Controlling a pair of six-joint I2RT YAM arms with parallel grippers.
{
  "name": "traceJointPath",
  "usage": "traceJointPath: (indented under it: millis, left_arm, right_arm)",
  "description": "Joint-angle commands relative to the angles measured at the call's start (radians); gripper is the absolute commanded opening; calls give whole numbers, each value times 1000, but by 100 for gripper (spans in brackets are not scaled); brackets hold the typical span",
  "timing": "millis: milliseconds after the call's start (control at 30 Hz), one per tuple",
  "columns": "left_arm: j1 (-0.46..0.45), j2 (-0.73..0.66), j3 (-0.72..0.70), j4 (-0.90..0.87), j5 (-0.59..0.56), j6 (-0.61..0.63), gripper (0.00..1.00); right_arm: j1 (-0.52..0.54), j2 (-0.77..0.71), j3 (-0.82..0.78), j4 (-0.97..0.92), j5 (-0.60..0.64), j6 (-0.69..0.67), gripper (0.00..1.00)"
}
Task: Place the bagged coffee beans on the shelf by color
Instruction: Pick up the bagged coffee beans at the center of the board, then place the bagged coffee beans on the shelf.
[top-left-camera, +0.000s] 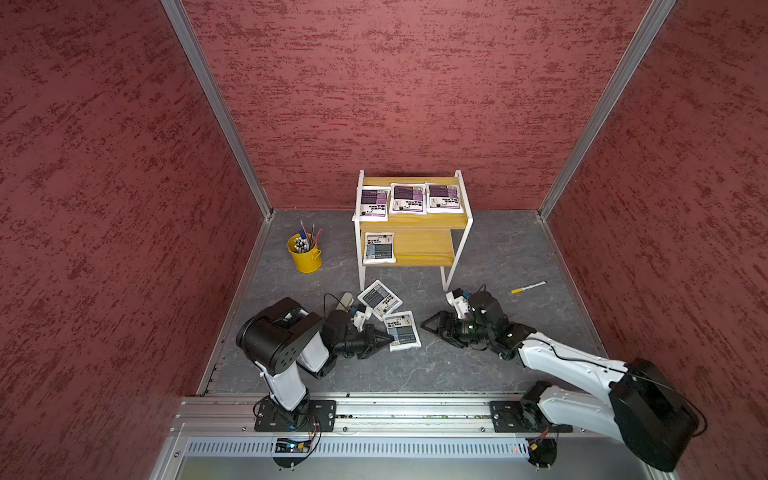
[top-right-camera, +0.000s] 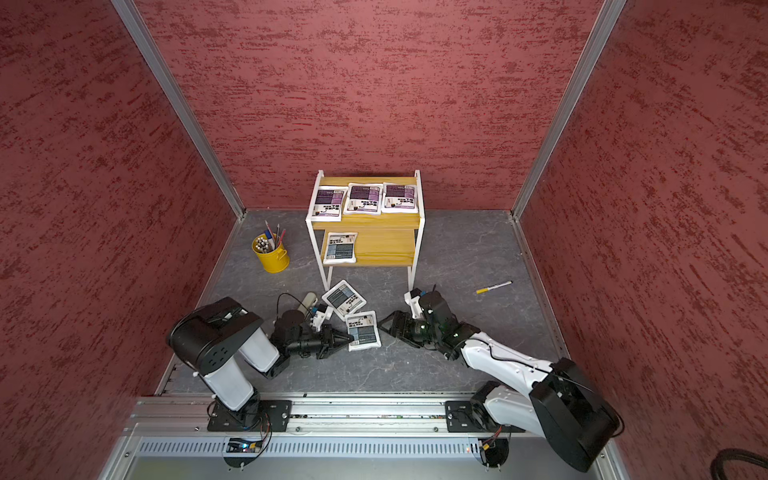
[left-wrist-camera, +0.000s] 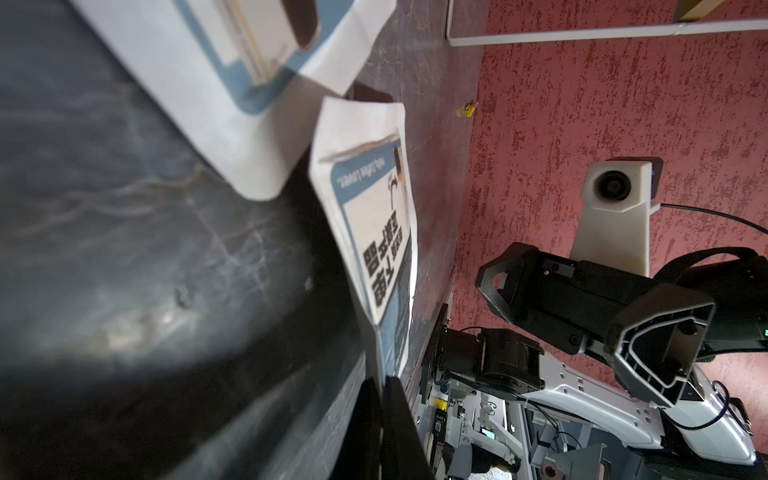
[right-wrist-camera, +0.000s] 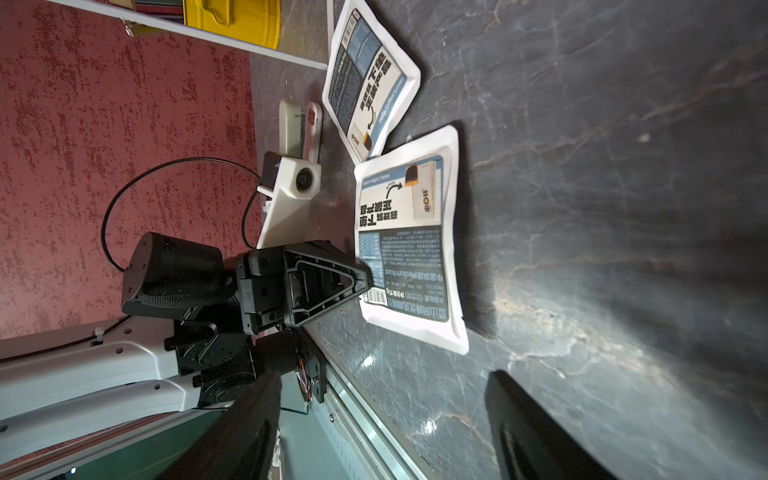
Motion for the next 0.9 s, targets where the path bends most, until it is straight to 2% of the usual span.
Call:
traceJointPath:
  millis: [0, 167, 300, 567, 867]
  left_arm:
    - [6, -114, 29, -215, -10, 70, 0]
    - [12, -355, 106, -593, -23, 171, 0]
    - [39, -528, 158, -824, -8, 210, 0]
    - [69, -775, 243, -1069, 38, 196, 0]
    - [72, -858, 346, -1133, 70, 141, 0]
  right_arm:
    - [-6, -33, 43, -112, -2, 10, 81]
    - [-12, -33, 60, -116, -31, 56, 82]
    - [-23, -26, 56, -17, -72, 138, 82]
    - [-18, -27, 74, 230, -145, 273, 81]
    - [21, 11, 137, 330, -192, 294, 78]
